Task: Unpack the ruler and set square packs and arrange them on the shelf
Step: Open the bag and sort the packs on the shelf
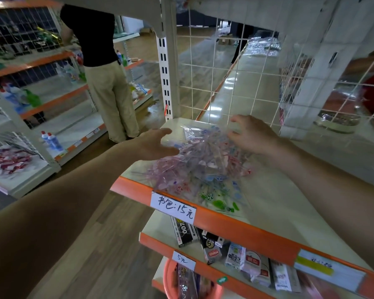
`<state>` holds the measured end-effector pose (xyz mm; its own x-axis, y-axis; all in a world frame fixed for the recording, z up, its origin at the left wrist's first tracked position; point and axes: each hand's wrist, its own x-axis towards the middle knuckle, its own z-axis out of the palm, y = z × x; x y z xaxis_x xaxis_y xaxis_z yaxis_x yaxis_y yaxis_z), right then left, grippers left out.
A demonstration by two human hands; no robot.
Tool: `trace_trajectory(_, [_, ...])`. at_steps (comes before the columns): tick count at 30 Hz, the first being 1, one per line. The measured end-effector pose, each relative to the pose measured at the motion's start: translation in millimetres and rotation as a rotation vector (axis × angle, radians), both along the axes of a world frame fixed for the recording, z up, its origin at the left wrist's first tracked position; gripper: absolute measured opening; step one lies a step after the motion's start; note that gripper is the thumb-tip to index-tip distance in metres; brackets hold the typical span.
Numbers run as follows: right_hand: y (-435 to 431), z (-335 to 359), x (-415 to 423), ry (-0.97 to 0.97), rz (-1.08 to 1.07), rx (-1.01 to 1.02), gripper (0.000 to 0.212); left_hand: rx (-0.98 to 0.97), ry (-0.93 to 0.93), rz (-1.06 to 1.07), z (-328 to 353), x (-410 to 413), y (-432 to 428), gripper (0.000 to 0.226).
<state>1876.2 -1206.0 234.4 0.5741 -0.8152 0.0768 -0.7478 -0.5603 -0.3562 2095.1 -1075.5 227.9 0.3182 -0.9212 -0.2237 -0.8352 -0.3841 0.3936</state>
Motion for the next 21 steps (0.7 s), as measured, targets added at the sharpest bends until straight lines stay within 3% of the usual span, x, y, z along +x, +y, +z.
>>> trace_trajectory(3, [-2, -11, -4, 0.185, -0.086, 0.183, 0.06, 0.065, 0.037, 0.102, -9, 0, -3, 0.087])
trace_trajectory(7, [25, -22, 10, 0.222, 0.032, 0.284, 0.026, 0.105, 0.064, 0.147, -24, -1, -7, 0.099])
trace_trajectory(10, [33, -20, 25, 0.278, 0.145, 0.288, 0.039, 0.071, 0.16, 0.11, -23, -7, -13, 0.096])
trace_trajectory(15, [-5, -1, 47, 0.188, 0.095, 0.065, 0.035, 0.001, -0.022, 0.06, -14, -4, -20, 0.095])
trace_trajectory(18, [-18, -9, 63, 0.229, 0.047, 0.144, 0.062, 0.062, 0.047, 0.048, -23, 3, -20, 0.106])
trace_trajectory(21, [-12, -26, 76, 0.245, 0.11, 0.188, 0.057, 0.034, 0.026, -0.001, -35, 0, -20, 0.106])
